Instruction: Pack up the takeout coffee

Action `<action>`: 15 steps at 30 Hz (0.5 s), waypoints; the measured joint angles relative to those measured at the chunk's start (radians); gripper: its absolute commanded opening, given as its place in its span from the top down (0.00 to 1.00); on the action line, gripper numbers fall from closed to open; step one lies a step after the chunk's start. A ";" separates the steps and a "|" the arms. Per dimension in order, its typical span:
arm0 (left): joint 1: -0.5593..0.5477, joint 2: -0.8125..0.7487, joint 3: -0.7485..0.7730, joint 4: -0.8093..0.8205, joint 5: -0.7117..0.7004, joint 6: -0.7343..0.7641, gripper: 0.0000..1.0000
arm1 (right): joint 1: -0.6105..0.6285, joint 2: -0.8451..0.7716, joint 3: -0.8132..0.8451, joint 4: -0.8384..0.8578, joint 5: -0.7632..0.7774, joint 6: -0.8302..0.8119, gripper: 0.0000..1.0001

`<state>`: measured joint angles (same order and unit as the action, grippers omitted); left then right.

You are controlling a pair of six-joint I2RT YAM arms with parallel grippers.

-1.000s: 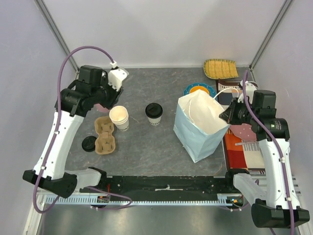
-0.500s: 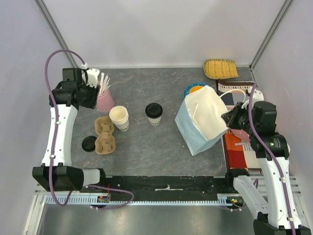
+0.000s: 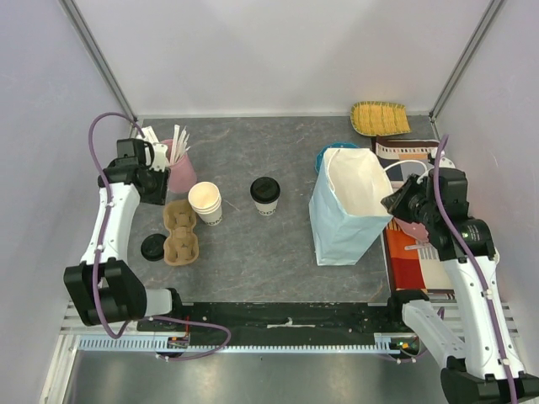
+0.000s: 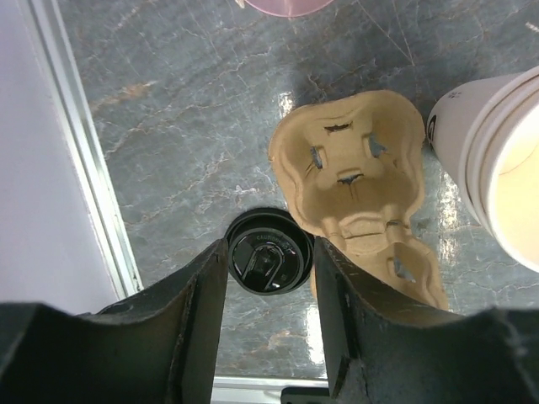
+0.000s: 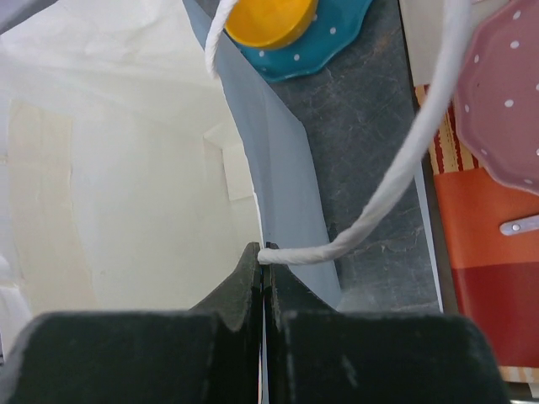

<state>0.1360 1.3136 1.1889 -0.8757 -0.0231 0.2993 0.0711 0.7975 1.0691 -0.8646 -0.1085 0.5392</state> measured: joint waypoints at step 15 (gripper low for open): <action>0.020 0.095 -0.161 0.094 0.033 0.000 0.47 | 0.091 -0.044 -0.029 -0.098 0.080 0.065 0.80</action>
<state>0.1558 1.4090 1.0279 -0.7818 0.0097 0.2993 0.1623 0.7532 1.0397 -0.9623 -0.0280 0.6041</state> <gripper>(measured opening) 0.525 0.056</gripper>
